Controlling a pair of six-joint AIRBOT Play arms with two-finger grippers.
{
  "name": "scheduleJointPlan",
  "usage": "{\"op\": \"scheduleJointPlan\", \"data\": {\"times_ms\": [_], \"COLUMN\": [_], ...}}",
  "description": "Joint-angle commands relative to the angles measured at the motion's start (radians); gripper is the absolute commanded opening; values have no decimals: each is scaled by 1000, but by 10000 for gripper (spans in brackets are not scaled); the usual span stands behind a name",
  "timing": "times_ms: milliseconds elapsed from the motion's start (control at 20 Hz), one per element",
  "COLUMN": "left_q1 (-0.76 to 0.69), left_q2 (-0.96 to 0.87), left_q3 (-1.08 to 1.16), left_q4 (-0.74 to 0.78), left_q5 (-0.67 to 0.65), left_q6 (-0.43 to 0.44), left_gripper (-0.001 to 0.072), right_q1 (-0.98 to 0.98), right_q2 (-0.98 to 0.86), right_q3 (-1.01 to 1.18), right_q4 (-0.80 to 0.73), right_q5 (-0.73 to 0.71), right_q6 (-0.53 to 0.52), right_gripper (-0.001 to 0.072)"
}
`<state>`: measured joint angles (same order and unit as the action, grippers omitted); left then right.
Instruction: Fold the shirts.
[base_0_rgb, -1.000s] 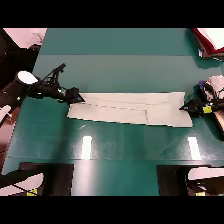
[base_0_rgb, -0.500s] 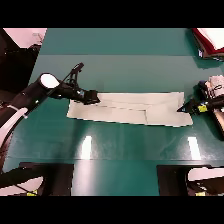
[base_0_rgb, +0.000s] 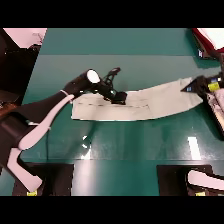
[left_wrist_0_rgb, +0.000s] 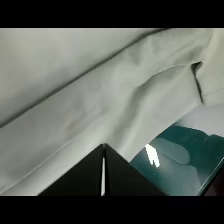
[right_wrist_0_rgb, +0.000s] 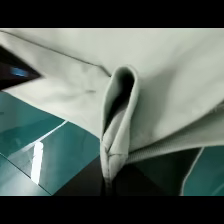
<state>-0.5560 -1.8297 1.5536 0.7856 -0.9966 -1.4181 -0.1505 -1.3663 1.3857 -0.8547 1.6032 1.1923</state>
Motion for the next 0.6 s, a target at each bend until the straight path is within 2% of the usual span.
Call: {"op": "scheduleJointPlan", "data": {"times_ms": [0,250,550], "left_q1": [-49,-48,-34], "left_q2": [-123,-135,-131], "left_q3": [116,127,136], "left_q4": [1,14,61], "left_q5": [-27,-7,-40], "left_q6": [-24,-26,-23], "left_gripper": [30,30,30], "right_q1": [154,356,476], "right_q2": [25,-42,-148], "right_q3": [176,377,563], "right_q4": [-1,-5,-10], "right_q5": [29,61,108], "right_q6": [106,146,178], "right_gripper": [12,12,11]}}
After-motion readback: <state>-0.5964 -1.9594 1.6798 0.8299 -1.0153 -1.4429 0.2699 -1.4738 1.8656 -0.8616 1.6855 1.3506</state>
